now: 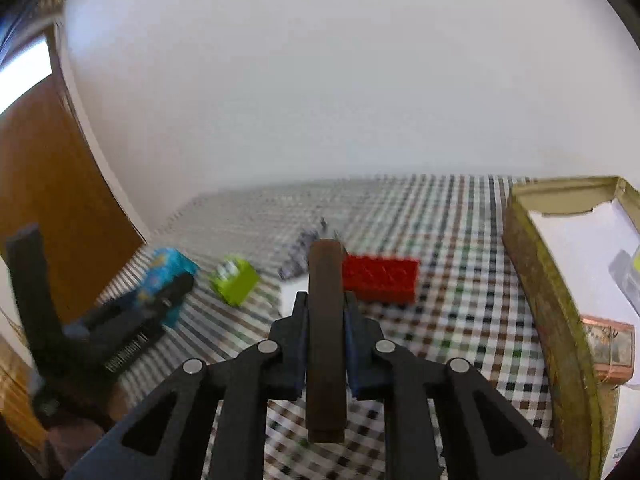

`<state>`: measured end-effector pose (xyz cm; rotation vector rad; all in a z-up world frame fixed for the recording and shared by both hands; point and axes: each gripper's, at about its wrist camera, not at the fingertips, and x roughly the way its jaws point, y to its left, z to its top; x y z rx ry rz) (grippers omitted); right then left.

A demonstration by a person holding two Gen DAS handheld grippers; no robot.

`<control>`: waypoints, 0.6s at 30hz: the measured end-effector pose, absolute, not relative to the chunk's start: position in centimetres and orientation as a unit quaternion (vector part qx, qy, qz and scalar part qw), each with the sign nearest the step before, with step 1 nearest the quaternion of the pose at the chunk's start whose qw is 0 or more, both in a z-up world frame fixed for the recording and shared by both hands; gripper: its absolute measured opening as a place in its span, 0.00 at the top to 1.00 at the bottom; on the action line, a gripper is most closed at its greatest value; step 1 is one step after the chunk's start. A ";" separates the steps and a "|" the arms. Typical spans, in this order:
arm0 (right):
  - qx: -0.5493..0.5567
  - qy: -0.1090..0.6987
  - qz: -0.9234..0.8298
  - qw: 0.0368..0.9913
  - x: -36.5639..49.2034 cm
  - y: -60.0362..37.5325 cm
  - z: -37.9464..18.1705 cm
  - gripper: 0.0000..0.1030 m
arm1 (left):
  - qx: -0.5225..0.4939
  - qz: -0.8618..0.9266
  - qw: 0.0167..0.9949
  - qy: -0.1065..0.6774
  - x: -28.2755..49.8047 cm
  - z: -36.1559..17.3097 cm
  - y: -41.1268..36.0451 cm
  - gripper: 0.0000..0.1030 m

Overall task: Organize rigid objects
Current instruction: 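Grasp the brown bar with the right gripper while the left holds the blue brick, then carry the blue brick and brown bar over the gold tray with both grippers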

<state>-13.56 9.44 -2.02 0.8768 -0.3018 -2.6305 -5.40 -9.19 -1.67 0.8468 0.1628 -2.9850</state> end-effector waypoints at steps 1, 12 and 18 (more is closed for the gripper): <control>0.298 -0.112 -0.931 0.177 -13.3 9.6 -1.5 0.83 | 0.262 -0.963 0.005 0.056 -5.1 -1.4 -9.2 0.59; 0.246 -0.124 -0.951 0.141 -10.7 11.5 -0.1 0.83 | 0.243 -0.966 -0.014 0.084 -4.5 -1.1 -9.5 0.59; 0.235 -0.114 -0.958 0.121 -9.8 12.1 0.1 0.83 | 0.236 -0.970 0.007 0.056 -4.2 -1.2 -7.1 0.59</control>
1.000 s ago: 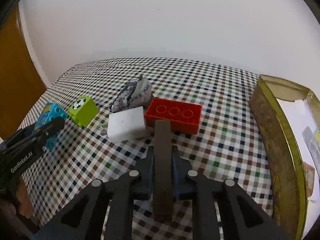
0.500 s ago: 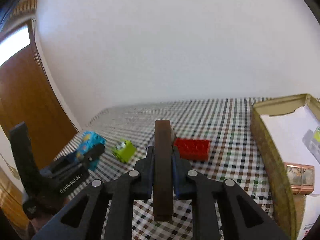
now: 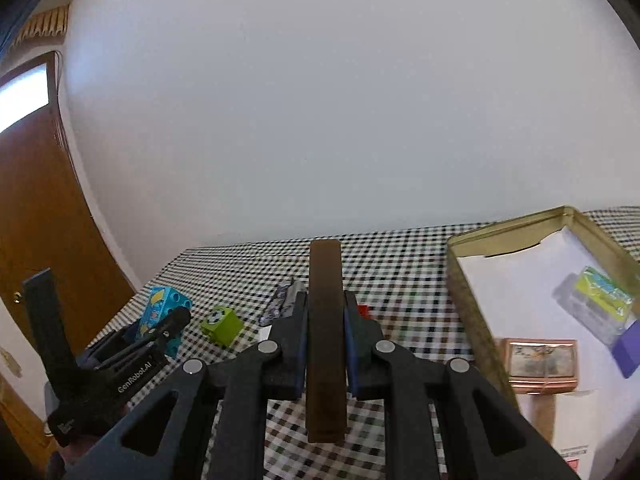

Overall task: Organize rigid objects
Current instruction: 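Carry the blue brick and brown bar over the gold tray with both grippers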

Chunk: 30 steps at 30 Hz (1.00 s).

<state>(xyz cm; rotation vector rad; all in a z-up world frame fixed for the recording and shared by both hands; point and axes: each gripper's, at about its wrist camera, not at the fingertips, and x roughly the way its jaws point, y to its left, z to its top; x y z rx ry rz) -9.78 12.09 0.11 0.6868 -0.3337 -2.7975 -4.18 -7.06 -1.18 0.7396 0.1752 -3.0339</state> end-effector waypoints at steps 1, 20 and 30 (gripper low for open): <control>0.234 -0.111 -0.959 0.119 -9.6 12.1 0.1 0.83 | 0.235 -0.971 0.010 0.051 -4.1 -1.1 -6.7 0.59; 0.183 -0.119 -0.970 0.109 -6.5 17.4 1.1 0.83 | 0.241 -0.970 -0.009 0.042 -4.5 -1.3 -0.2 0.59; 0.163 -0.127 -0.977 0.060 -4.1 23.6 1.4 0.83 | 0.236 -0.970 -0.048 0.025 -3.5 -0.3 5.3 0.59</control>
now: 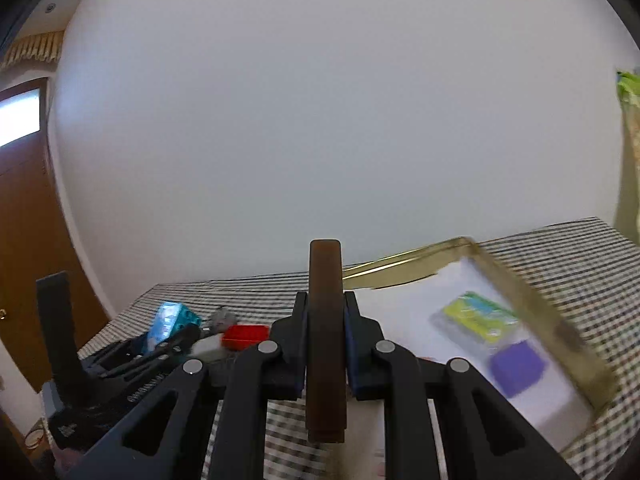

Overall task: Organize rigid objects
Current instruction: 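Carry the blue brick and brown bar over the gold tray with both grippers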

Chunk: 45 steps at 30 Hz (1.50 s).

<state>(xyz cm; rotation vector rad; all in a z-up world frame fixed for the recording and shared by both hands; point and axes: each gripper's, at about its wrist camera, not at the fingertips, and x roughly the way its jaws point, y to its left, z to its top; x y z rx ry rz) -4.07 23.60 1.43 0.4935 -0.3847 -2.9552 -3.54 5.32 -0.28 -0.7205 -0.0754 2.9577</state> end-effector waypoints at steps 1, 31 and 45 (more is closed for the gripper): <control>0.160 -0.125 -0.978 0.051 -3.8 24.4 1.4 0.83 | -0.234 0.970 0.055 -0.025 -3.5 -0.1 6.0 0.59; 0.235 -0.106 -0.966 -0.018 -6.5 32.1 -1.3 0.83 | -0.272 0.952 0.128 0.048 -5.2 0.6 21.8 0.59; 0.237 -0.101 -0.966 -0.022 -5.4 32.2 -0.9 0.83 | -0.284 0.948 0.129 0.062 -5.9 -0.6 22.0 0.59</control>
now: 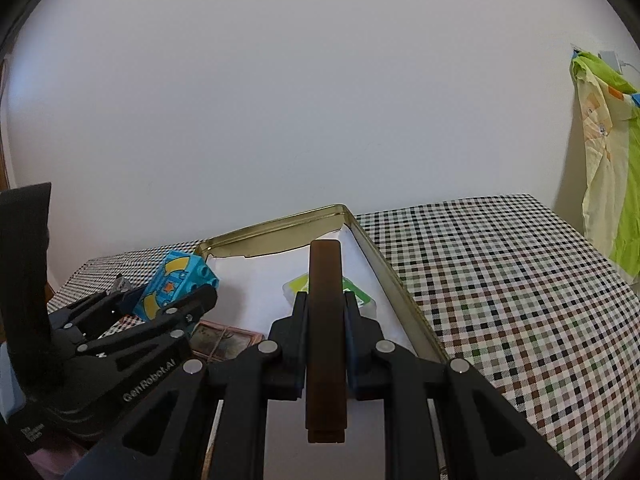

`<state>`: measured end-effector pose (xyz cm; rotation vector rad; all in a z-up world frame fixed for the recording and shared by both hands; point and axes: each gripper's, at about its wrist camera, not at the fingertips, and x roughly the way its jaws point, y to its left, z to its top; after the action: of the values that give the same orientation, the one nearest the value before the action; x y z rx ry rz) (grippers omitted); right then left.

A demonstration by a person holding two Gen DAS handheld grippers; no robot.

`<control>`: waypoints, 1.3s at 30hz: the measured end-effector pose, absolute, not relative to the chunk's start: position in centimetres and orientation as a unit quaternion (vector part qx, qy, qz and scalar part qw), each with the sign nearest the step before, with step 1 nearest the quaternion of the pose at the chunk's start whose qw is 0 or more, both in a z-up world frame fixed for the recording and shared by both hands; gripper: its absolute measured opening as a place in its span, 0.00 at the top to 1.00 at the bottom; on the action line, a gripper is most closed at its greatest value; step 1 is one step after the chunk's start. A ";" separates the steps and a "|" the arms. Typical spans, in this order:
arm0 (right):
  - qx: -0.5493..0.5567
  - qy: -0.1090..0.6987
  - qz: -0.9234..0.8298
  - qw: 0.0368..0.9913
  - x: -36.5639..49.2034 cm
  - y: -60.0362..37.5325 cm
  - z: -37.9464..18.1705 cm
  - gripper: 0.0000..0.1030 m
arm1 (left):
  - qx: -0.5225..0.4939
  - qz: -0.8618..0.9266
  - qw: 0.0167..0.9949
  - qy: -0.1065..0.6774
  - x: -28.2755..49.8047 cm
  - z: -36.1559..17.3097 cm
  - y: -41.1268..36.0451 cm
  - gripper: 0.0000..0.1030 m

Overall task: Organize rigid objects
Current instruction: 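Carry the blue brick and brown bar over the gold tray with both grippers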

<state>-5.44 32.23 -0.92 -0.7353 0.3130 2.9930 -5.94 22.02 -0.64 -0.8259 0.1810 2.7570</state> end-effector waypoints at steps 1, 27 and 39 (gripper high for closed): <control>-0.238 0.099 0.966 0.021 -5.4 32.1 -0.9 0.83 | -0.284 0.948 0.130 0.063 -5.9 -0.7 22.1 0.59; -0.263 0.078 0.961 0.023 -6.3 30.8 -1.4 0.83 | -0.303 0.941 0.123 0.092 -6.2 -1.4 22.6 0.59; -0.278 0.089 0.957 0.000 -6.8 30.9 -1.9 0.83 | -0.312 0.937 0.127 0.096 -6.4 -1.5 22.4 0.59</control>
<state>-6.83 30.91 -1.91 -0.8732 0.2787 3.0053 -6.38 22.41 -1.54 -0.9077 0.2801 2.7267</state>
